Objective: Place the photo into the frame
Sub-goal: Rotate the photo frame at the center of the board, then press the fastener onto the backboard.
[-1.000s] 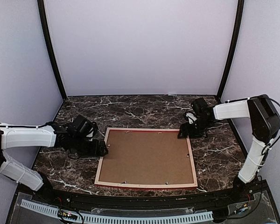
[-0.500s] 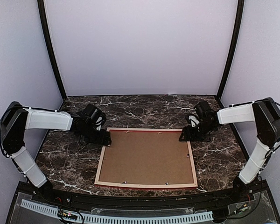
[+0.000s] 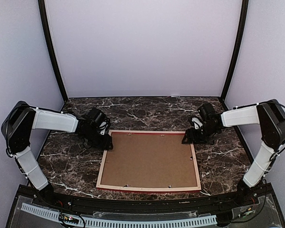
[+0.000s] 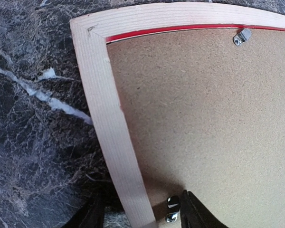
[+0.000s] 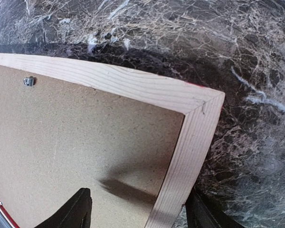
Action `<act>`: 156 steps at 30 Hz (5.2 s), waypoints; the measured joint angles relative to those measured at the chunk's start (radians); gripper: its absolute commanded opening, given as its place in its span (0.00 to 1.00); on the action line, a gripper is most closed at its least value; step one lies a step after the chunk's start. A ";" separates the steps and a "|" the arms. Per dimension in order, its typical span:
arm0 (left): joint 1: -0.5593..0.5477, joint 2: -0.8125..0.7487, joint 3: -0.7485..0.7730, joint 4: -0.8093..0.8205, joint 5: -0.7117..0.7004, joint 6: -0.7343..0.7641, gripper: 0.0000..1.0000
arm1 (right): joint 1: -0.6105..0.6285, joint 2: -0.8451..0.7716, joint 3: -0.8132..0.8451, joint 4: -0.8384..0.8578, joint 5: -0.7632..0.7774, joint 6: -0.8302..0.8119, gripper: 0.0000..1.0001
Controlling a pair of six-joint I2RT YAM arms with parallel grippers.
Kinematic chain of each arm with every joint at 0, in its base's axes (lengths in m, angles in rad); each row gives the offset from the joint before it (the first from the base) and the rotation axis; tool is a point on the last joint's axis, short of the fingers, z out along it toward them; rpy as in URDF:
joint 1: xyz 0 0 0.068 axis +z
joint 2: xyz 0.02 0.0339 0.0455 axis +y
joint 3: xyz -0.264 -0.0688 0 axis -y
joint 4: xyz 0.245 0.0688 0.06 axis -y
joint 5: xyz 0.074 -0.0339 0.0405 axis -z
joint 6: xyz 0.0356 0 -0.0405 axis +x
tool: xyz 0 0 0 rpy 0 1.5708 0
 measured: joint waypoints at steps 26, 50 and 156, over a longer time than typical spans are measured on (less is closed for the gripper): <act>0.012 -0.027 -0.048 0.043 0.050 -0.109 0.26 | -0.002 -0.003 -0.013 0.020 0.000 0.007 0.68; 0.011 -0.038 -0.058 0.019 0.071 -0.132 0.43 | 0.046 -0.261 -0.242 -0.049 0.045 0.139 0.69; -0.264 0.043 0.222 -0.014 -0.007 0.153 0.82 | 0.063 0.006 0.027 -0.075 0.129 0.045 0.31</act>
